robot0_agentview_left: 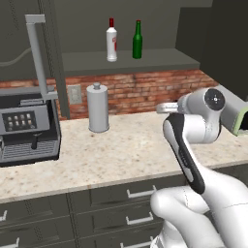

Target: Sort all alcoholic drinks to one cabinet, and non-alcoholic drinks to the other.

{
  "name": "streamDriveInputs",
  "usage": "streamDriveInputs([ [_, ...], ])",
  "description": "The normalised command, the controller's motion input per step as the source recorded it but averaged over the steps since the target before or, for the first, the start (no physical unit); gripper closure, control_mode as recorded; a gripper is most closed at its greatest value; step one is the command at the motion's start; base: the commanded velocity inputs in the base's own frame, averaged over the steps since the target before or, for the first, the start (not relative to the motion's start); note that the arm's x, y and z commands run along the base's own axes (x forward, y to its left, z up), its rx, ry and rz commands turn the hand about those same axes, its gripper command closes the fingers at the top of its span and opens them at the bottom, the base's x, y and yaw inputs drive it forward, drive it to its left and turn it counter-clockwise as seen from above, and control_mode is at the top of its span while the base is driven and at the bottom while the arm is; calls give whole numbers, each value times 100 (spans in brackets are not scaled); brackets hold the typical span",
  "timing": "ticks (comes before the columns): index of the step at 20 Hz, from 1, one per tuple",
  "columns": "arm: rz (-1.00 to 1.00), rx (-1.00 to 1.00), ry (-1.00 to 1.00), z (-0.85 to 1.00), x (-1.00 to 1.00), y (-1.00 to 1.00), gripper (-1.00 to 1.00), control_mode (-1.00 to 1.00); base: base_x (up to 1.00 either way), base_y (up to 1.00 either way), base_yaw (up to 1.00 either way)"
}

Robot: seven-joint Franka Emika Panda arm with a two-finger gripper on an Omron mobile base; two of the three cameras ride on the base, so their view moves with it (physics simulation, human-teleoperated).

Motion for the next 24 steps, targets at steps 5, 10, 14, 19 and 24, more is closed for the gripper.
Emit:
streamDriveInputs([
  [5, -1, 0, -8, 28, -33, -1, 100, -100, 0, 0, 0],
  [10, -1, 0, -5, 30, -34, 0, 100, -100, 0, 0, 0],
  [14, -1, 0, -4, 32, -38, 0, 100, -100, 0, 0, 0],
  [19, -2, 0, -2, 32, -37, 0, 100, -100, 0, 0, 0],
  [24, -2, 0, -1, 29, -39, 0, 100, -100, 0, 0, 0],
])
